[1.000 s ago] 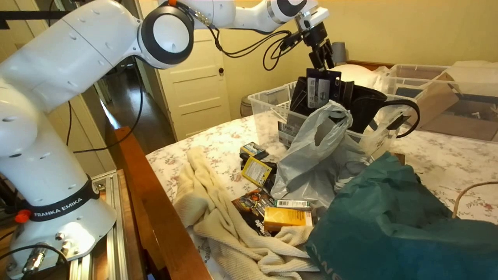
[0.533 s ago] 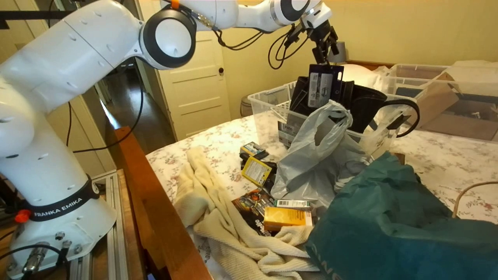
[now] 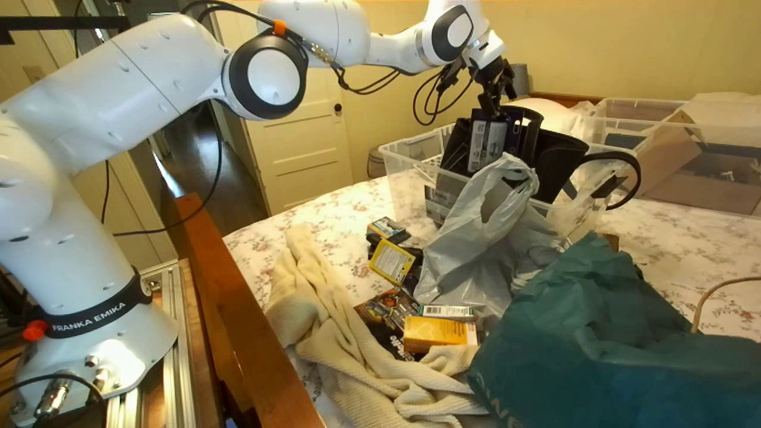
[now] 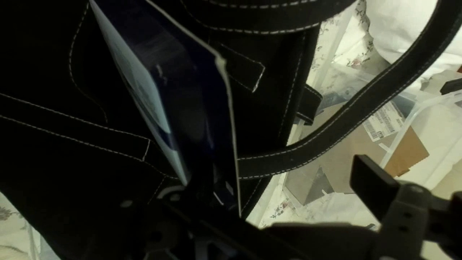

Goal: Pick the black packet off the bed and place it in the shopping bag

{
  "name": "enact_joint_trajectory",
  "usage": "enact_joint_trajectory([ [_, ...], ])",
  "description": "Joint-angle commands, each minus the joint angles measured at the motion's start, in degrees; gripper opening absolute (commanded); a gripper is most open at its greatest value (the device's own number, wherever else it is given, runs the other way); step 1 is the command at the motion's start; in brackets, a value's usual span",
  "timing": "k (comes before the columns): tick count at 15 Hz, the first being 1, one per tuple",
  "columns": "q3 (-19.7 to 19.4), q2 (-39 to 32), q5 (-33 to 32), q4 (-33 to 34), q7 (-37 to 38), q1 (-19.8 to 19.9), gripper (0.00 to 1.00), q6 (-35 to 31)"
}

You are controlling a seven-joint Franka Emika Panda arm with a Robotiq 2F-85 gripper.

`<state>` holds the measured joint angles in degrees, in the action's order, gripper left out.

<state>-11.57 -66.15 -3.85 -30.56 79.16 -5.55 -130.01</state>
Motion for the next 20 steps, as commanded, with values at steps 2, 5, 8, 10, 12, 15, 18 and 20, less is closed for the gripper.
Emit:
enact_joint_trajectory([
  [2, 0.63, -1.98, 0.74, 3.24, 0.09, 0.39, 1.0, -0.51],
  [5, 0.09, -1.04, 0.11, 3.62, -0.16, 0.03, 1.0, -0.87],
  [8, 0.7, 0.0, 0.14, 2.72, -3.72, -0.15, 1.0, 2.57],
  [10, 0.41, 0.29, -0.44, 1.85, -7.27, -0.51, 0.79, 7.1],
  [12, 0.54, 0.3, -0.43, 1.68, -11.02, -0.56, 0.73, 11.97],
  [15, 0.38, 0.02, -0.37, 2.33, -15.0, -0.64, 0.95, 16.59],
  [18, 0.22, -0.28, -0.34, 2.77, -17.51, -0.68, 1.0, 18.19],
  [20, 0.32, -0.21, -0.13, 2.96, -18.62, -0.62, 1.0, 18.46],
])
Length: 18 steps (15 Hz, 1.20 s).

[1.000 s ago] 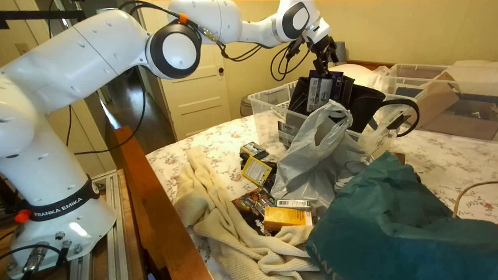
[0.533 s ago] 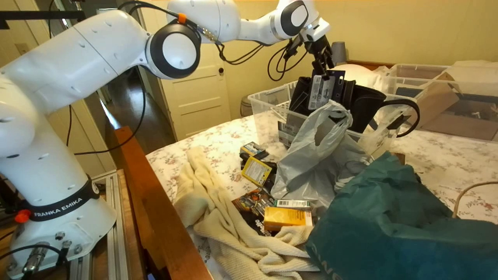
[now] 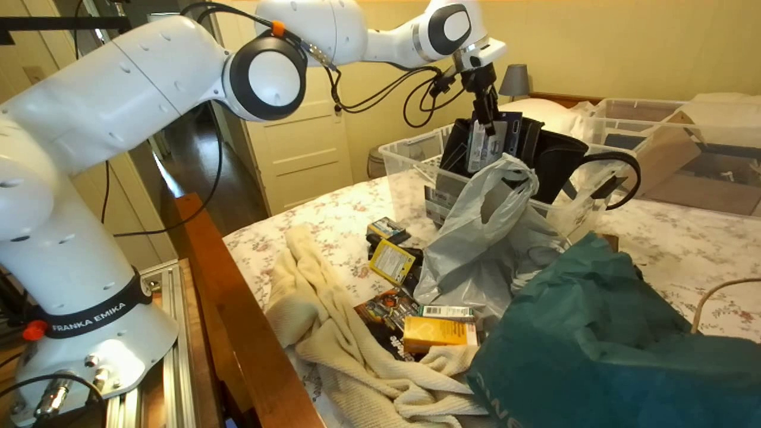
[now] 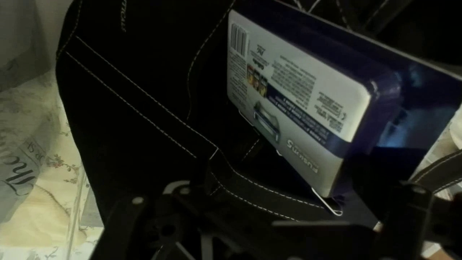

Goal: Pick the black packet off the bed and place it in the shopping bag

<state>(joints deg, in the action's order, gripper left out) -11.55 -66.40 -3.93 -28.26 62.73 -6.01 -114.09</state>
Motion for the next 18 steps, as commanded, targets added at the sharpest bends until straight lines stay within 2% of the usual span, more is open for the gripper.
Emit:
enact_joint_trajectory([
  [1, 0.12, 0.13, -0.19, 0.44, -2.56, -0.25, 1.0, 3.34],
  [12, -1.12, 3.65, 0.07, 0.63, -0.24, 0.41, 1.0, 8.5],
  [18, 0.16, 3.85, 1.18, -0.33, -3.06, 1.69, 1.0, 16.2],
])
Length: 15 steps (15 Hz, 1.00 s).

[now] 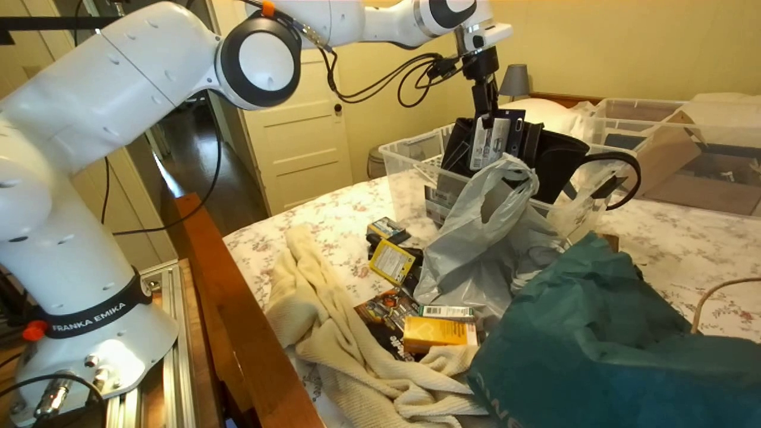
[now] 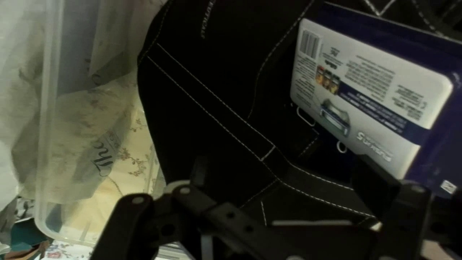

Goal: Pick the black packet off the bed and place it in the shopping bag

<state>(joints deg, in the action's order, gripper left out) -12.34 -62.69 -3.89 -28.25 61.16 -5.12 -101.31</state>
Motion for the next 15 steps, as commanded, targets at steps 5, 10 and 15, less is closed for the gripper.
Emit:
enact_joint_trajectory([
  [5, 3.11, -2.13, 2.75, 0.19, -2.67, 2.43, 1.0, 3.51],
  [10, 5.29, -4.82, 4.1, 0.46, -2.49, 3.71, 1.0, 3.0],
  [15, 6.36, -6.8, 4.19, 0.8, -1.76, 4.27, 1.0, 2.89],
])
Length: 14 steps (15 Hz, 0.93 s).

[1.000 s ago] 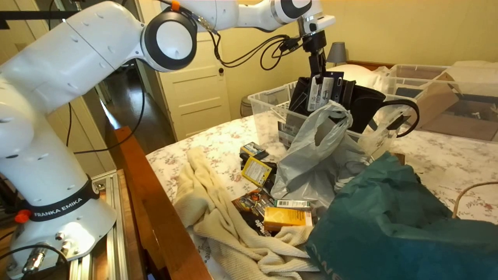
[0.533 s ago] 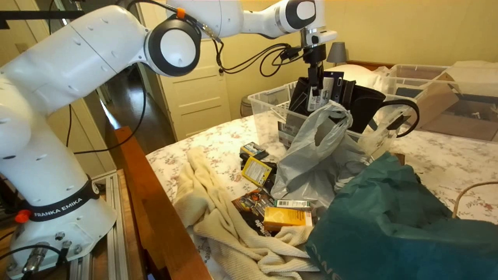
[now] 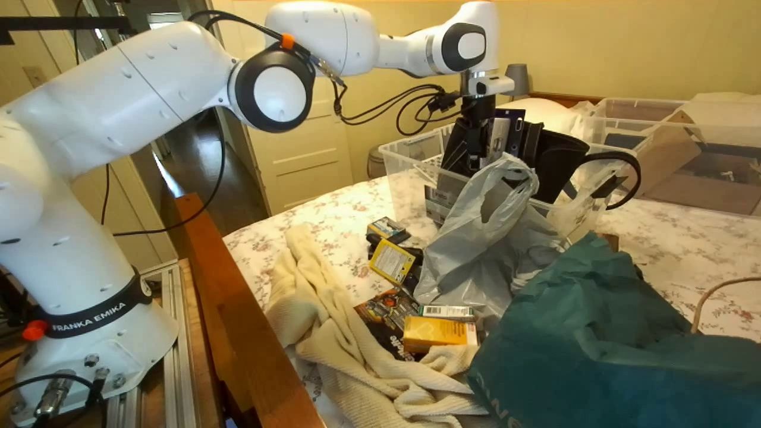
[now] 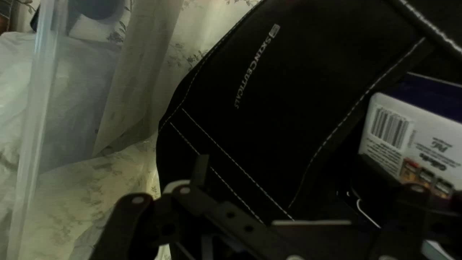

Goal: Pick the black packet off the bed and place it in the shopping bag

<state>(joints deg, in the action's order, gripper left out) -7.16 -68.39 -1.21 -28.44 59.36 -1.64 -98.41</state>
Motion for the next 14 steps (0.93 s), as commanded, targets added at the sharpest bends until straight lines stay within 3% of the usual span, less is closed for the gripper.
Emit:
enact_joint_trajectory([
  [1, 1.24, -1.41, 1.48, 1.06, 0.19, 0.84, 1.0, -0.04],
  [14, 2.2, -4.15, 2.58, 1.77, 8.28, 1.79, 1.0, -5.39],
])
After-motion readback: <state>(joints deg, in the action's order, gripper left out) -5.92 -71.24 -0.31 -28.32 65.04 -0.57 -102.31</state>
